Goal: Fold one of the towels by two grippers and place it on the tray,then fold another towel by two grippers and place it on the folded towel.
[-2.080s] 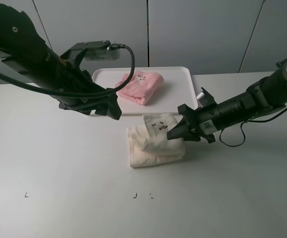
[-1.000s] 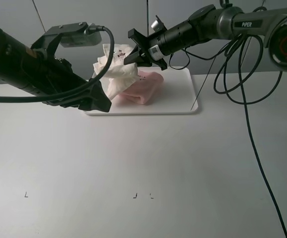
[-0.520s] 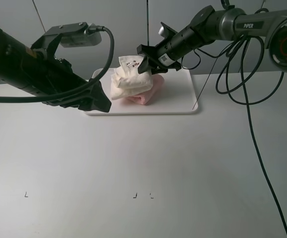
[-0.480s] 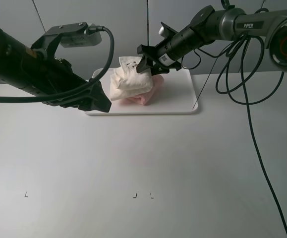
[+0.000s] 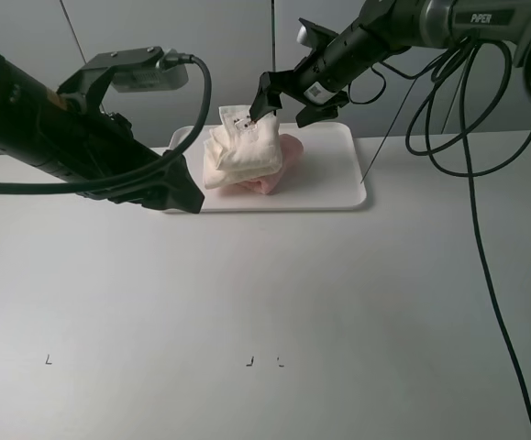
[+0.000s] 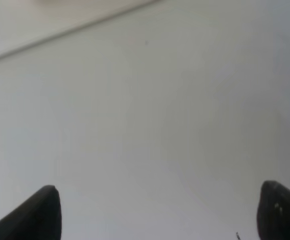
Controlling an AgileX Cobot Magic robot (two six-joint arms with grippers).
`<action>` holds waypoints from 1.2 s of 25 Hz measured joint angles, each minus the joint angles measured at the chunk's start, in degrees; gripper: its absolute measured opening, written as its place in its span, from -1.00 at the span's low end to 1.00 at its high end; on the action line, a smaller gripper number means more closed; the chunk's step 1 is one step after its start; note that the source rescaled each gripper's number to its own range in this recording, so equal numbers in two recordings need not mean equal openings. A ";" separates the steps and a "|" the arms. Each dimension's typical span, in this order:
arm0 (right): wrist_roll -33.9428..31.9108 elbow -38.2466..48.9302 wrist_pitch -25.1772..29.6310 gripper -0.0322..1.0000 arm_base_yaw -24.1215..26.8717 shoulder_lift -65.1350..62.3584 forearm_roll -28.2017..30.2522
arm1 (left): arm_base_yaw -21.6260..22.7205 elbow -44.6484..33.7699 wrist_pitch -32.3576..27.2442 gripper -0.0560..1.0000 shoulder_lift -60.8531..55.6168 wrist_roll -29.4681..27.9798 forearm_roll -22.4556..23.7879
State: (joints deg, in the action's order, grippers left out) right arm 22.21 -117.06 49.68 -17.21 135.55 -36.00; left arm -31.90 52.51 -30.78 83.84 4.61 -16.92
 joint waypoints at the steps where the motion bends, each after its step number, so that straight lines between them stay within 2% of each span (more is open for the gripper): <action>1: -0.40 0.00 0.12 0.99 0.00 -1.61 1.61 | 0.00 0.00 -0.24 1.00 0.00 0.00 0.09; 5: -2.74 1.24 0.62 0.99 0.00 -8.40 7.04 | 0.00 0.00 -0.60 1.00 -1.31 0.00 0.13; 9: -3.55 10.15 0.51 1.00 0.00 -16.31 11.24 | 0.00 -0.03 -0.88 1.00 -6.06 0.00 1.51; 14: -4.65 30.85 -2.21 1.00 0.00 -30.01 19.01 | 0.00 -0.14 -4.49 1.00 -12.59 -1.17 5.33; 18: -6.89 48.11 -7.34 1.00 0.00 -46.59 23.39 | 0.00 -3.48 -6.70 1.00 -17.15 -6.10 10.99; 21: -7.94 57.54 -7.95 1.00 0.00 -59.84 24.65 | 0.00 -7.82 -7.76 1.00 -21.53 -10.38 15.59; 26: -11.45 68.06 -4.38 1.00 0.00 -78.97 28.48 | 0.00 -13.88 -10.75 1.00 -30.77 -18.43 23.31; 30: -15.48 72.88 1.16 1.00 0.00 -91.95 32.00 | 0.00 -15.28 -17.60 1.00 -37.14 -20.18 26.17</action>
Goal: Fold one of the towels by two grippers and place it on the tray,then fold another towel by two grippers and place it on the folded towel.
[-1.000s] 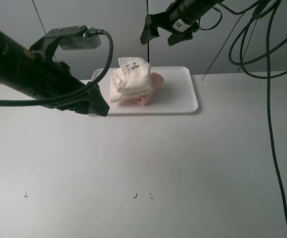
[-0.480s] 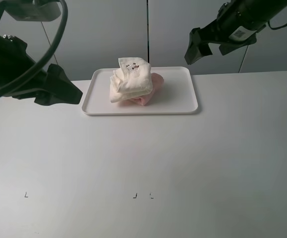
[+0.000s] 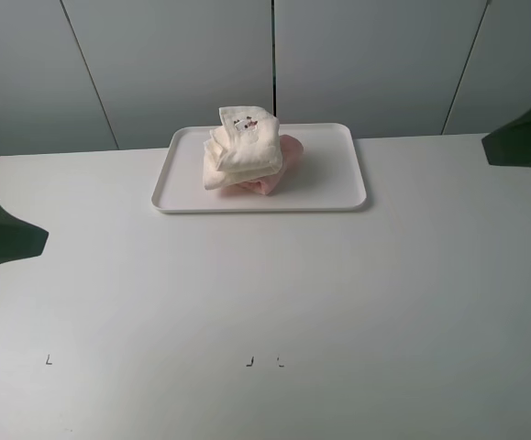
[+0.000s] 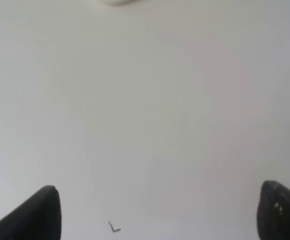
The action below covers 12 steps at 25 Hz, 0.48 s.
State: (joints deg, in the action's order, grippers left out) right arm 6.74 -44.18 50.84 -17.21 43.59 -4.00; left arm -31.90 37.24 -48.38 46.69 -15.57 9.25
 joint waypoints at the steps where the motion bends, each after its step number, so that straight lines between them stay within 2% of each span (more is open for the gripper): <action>1: -0.55 0.81 1.17 1.00 0.00 -3.10 0.23 | 0.00 -0.10 -1.77 1.00 -1.32 -0.13 0.14; 7: -1.81 4.52 8.62 1.00 0.00 -16.26 1.82 | 0.00 -2.36 -7.01 1.00 -11.44 -0.13 0.28; 12: -2.20 5.56 13.91 1.00 0.00 -24.02 1.82 | 0.00 -5.99 -9.04 1.00 -20.16 1.19 -2.02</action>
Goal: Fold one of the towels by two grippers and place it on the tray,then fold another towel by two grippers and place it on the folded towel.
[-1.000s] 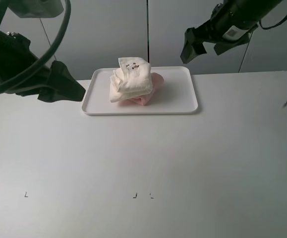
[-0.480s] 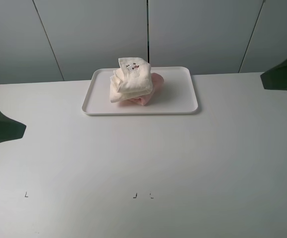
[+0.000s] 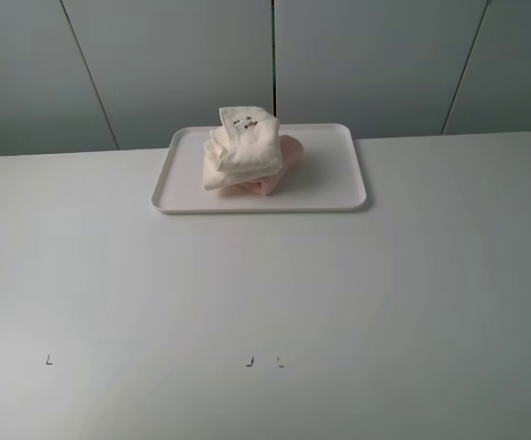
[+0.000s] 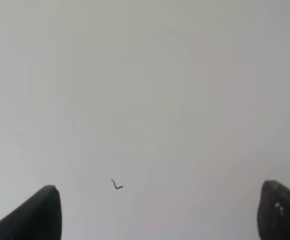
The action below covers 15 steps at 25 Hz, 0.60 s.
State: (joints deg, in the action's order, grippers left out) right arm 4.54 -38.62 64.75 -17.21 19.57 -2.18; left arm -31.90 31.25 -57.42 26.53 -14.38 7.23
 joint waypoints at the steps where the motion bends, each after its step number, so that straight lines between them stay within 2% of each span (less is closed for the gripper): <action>1: 0.00 0.03 0.59 1.00 0.00 -1.11 -0.10 | 0.00 -0.13 0.00 1.00 -2.08 0.48 -0.51; 6: 0.37 0.03 1.74 1.00 0.00 -6.39 -0.32 | 0.00 -0.23 -0.63 1.00 -11.38 1.14 -1.55; 9: 0.47 0.41 1.74 1.00 0.00 -8.42 -0.32 | 0.00 -0.23 -4.30 1.00 -15.56 1.47 -1.61; 11: 0.61 1.85 2.07 1.00 0.00 -9.68 -0.32 | 0.00 -0.32 -6.48 1.00 -17.82 1.51 -1.61; 15: 0.85 6.21 2.69 1.00 0.00 -10.40 -1.03 | 0.00 -0.32 -7.18 1.00 -21.78 1.61 -1.24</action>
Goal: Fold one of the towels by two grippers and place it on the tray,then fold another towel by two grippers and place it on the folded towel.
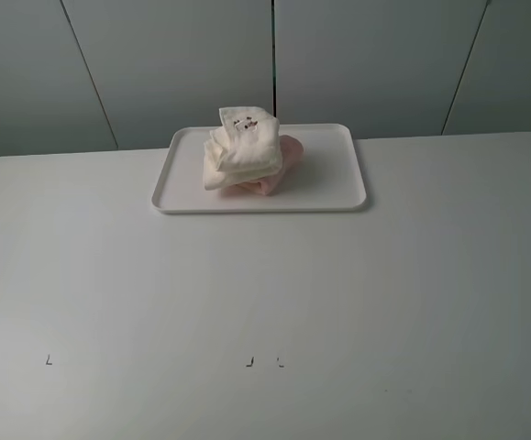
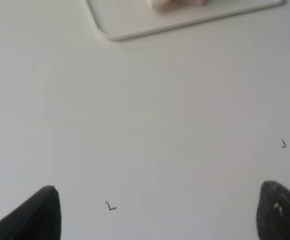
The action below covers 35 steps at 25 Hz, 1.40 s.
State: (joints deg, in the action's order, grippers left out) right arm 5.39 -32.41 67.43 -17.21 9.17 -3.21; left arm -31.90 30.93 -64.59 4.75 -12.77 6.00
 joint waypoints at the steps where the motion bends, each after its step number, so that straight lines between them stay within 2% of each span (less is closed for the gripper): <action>1: 0.27 1.04 -0.51 1.00 0.00 0.00 -0.38 | 0.00 0.00 0.00 1.00 -0.69 0.00 0.42; 9: 2.89 3.11 -4.21 1.00 0.00 -1.68 -1.43 | 0.00 -1.20 1.47 1.00 -4.20 -0.12 1.19; 14: 3.01 3.11 -4.30 1.00 0.00 -8.82 -2.03 | 0.00 -1.20 1.47 1.00 -4.35 -0.23 1.33; 17: 2.41 3.11 -4.30 1.00 0.00 -9.03 -2.03 | 0.00 -1.20 1.47 1.00 -4.47 -0.33 1.63; 22: 2.03 3.11 -4.30 1.00 0.00 -9.12 -2.03 | 0.00 -1.20 1.47 1.00 -4.75 -0.33 5.98; 31: 0.85 3.11 -4.30 1.00 0.00 -9.17 -2.03 | 0.02 -1.20 1.47 1.00 -4.75 -0.33 6.51; 35: -0.84 3.11 -4.43 1.00 0.00 -9.17 -1.63 | 3.31 -1.20 1.47 1.00 -4.75 -0.33 6.51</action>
State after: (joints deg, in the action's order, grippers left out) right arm 4.54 -29.30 63.00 -17.21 0.01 -4.84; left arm -28.58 29.73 -63.13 0.00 -13.10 12.50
